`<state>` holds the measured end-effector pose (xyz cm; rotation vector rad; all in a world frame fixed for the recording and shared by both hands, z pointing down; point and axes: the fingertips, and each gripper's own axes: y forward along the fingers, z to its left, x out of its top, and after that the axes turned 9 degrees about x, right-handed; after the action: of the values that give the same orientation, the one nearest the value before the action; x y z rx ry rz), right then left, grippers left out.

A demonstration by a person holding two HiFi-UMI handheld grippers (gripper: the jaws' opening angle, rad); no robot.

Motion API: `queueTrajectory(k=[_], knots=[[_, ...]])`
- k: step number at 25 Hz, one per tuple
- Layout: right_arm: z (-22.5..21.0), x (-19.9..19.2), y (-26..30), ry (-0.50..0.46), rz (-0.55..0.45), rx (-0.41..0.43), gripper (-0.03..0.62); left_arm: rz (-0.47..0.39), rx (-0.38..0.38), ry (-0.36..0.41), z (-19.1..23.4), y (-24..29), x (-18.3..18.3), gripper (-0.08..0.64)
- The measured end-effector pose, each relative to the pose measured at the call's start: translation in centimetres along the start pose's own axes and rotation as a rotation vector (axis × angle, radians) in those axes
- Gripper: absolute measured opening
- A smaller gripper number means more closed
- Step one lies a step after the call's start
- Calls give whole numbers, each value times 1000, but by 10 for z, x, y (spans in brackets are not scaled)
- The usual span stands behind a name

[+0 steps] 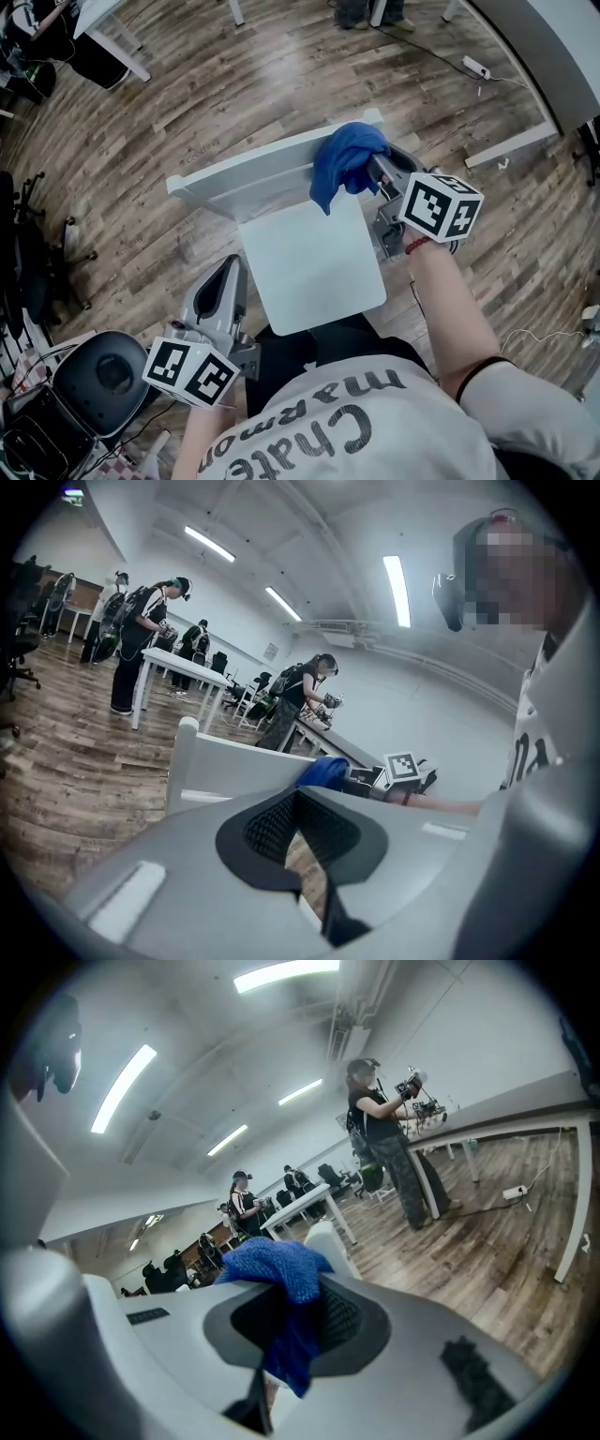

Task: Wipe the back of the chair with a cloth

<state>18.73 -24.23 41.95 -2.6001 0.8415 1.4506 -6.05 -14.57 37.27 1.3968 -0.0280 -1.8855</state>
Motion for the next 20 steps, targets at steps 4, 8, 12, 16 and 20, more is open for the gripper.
queueTrajectory(k=[4,8,12,16,20], knots=[[-6,2,-7,-6,-17,-38,67,13,-11,-9,7,-3,-4,9],[-1,1,-10,-13,-36,-101,67,30,-17,-34,24,-7,-2,9],[27,-10,1,-47,-12,-114,67,56,-37,-64,42,-14,2,9],[63,-29,26,-54,12,-83,67,71,-50,-2,61,-26,7,9],[105,-63,57,42,31,-1,67,78,-44,17,85,-38,9,9]])
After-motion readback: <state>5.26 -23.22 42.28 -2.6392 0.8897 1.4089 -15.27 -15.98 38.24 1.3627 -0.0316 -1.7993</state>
